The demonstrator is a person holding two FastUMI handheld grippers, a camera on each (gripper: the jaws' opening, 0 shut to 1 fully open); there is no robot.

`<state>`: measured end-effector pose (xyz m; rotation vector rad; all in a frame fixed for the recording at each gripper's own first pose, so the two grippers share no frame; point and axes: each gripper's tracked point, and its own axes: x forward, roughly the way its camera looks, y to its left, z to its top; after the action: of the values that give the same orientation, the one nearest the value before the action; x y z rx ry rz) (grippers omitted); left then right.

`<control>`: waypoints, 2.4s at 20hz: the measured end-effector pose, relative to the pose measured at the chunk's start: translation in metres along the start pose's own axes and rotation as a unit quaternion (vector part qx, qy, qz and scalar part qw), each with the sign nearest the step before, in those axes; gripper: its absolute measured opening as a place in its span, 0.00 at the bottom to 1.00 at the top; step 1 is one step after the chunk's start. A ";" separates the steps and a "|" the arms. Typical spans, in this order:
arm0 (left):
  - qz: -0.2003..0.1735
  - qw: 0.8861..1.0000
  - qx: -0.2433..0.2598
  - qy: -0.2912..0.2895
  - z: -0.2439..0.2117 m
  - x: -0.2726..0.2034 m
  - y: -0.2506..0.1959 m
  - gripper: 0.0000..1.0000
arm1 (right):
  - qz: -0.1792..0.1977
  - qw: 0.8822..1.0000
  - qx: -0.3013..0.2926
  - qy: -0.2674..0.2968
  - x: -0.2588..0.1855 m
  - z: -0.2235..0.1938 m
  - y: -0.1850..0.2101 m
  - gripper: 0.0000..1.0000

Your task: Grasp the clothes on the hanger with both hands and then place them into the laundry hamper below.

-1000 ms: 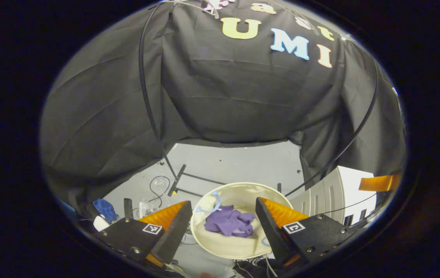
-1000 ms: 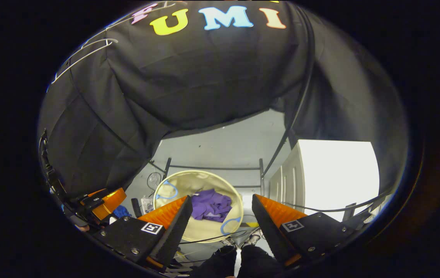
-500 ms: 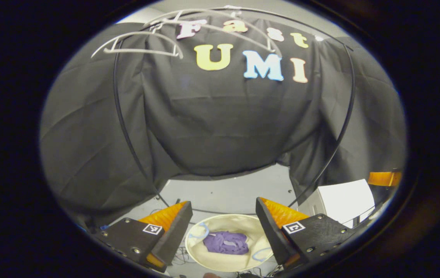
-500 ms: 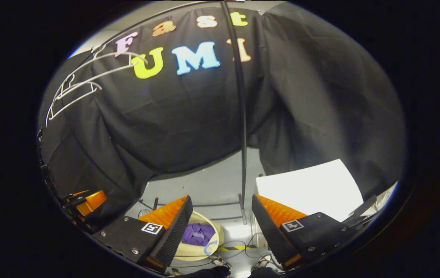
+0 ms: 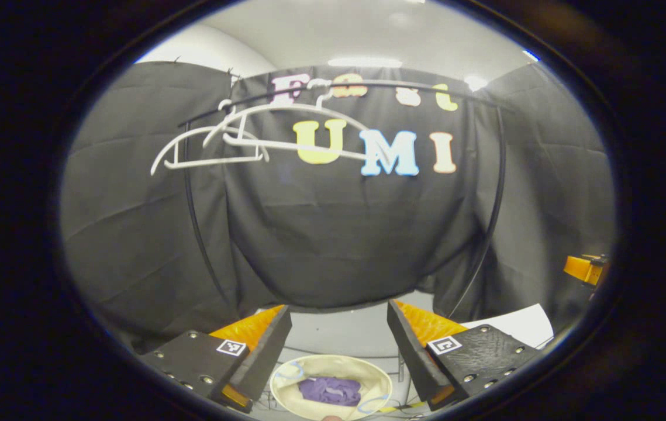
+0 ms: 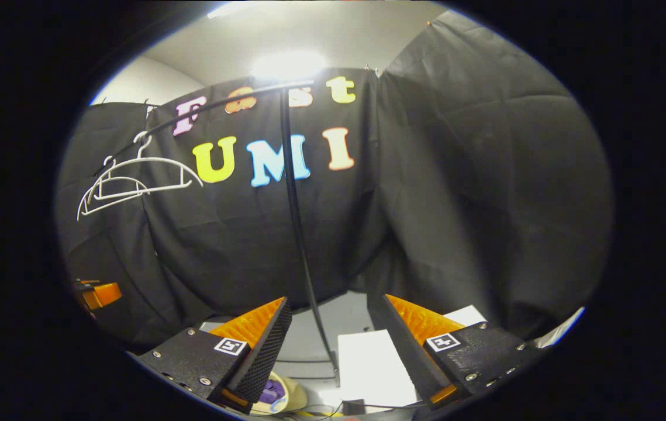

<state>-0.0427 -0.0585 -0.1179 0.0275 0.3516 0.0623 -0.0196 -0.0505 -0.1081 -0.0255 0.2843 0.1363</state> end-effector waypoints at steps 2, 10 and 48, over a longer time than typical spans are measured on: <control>0.003 1.000 0.005 -0.026 0.021 -0.020 -0.010 0.91 | -0.001 0.999 -0.006 -0.040 -0.012 0.029 -0.021 0.95; -0.010 0.983 -0.065 -0.172 0.119 -0.115 -0.041 0.98 | -0.014 0.987 -0.003 -0.159 -0.049 0.106 -0.081 0.95; -0.020 0.977 -0.073 -0.202 0.086 -0.032 0.106 1.00 | 0.004 0.982 -0.010 -0.191 -0.027 0.126 0.089 0.95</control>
<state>-0.0485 0.0440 -0.0221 -0.1113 -0.0593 0.0406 -0.0228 0.0393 0.0202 -0.0177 -0.1004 0.1491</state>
